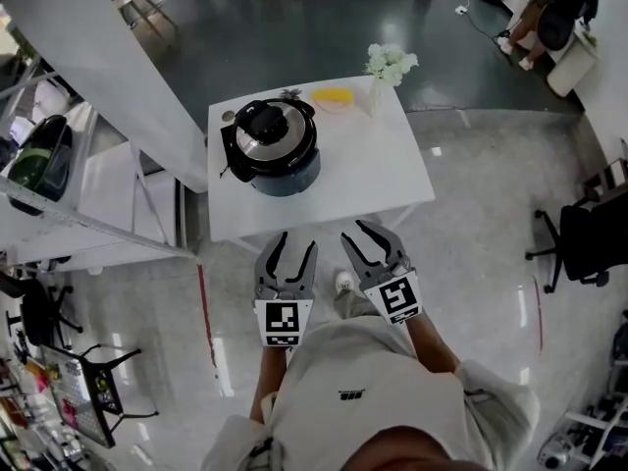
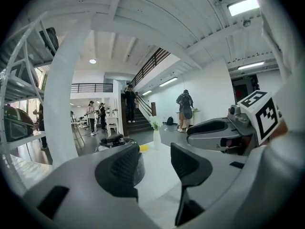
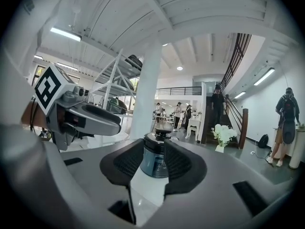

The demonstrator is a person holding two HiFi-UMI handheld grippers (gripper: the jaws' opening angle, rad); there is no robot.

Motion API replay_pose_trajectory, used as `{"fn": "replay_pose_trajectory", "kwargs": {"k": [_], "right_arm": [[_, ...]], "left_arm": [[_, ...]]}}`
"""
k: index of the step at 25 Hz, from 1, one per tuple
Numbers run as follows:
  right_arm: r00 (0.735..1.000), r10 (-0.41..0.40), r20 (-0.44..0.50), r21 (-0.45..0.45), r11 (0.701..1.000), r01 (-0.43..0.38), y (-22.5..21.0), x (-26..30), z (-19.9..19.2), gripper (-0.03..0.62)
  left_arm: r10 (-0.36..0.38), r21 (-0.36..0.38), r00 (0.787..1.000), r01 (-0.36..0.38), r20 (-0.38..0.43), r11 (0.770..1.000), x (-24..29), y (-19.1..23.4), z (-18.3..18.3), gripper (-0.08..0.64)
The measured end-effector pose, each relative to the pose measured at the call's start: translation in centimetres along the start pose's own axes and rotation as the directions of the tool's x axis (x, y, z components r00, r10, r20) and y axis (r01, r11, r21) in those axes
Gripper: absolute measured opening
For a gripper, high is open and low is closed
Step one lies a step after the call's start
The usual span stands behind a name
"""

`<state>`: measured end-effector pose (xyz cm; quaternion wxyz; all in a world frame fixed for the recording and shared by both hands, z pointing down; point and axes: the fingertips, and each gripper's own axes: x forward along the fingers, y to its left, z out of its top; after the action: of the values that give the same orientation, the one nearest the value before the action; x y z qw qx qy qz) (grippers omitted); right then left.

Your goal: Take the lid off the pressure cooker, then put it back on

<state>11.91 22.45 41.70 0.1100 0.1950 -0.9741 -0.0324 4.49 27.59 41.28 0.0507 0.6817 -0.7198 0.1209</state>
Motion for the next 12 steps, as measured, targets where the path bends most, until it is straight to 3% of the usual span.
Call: {"fn": "replay_pose_trajectory", "kwargs": {"k": [12], "right_arm": [[0.997, 0.063, 0.035, -0.016, 0.998, -0.063, -6.1, 5.2, 0.1, 0.129]], "left_arm": [[0.058, 0.000, 0.998, -0.058, -0.037, 0.998, 6.7, 1.9, 1.7, 0.224]]}}
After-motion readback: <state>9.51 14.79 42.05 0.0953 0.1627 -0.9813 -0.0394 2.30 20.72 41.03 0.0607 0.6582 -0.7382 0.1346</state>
